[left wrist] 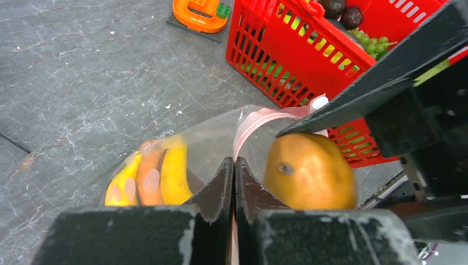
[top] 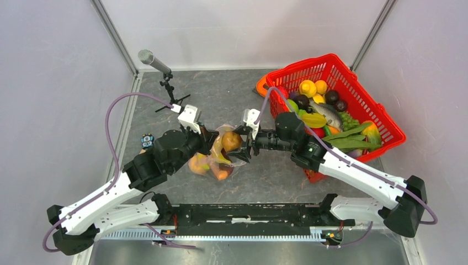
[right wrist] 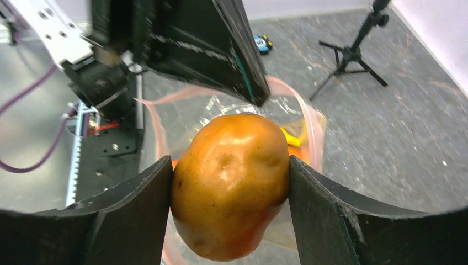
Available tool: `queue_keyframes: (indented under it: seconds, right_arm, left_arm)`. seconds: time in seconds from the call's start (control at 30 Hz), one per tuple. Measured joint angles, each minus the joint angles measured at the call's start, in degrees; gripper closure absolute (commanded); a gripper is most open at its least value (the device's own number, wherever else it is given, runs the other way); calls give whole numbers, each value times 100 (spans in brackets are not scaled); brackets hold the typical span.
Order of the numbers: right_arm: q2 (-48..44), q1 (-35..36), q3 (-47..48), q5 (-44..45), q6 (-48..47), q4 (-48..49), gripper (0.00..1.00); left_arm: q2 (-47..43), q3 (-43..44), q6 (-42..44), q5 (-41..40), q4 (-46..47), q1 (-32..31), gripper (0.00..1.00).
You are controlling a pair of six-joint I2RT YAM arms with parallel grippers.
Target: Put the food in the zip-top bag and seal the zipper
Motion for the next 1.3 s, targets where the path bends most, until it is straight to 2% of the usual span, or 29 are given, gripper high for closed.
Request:
queue_keyframes:
  seconds: [0.1,0.2,0.33,0.67,1.0,1.17,1.3]
  right_arm:
    - [125,61,28,365,-166,-208,46]
    - [190,101,48,649,-291,-339,33]
    - [341,144,179,935,-317,-374,26]
    - [393,162,164,1185,306,612,10]
    - [354,170,76,1145,496,868,11]
    - [-262,170,-354,1051,514,1244,9]
    - [-881,170,-645,1390,431,1517,10]
  left_arm:
    - [-39,33,-2,-2,0,0,94]
    - [-122,42,0,-4,-4,0,94]
    - [-197,96,0,-9,-33,0,94]
    - [-372,114,2,-216,-177,2,94]
    - [-516,114,2,-444,-286,2,94]
    - [-599,111,0,-531,-299,2,94]
    - [-566,111,2,-527,-302,4,94]
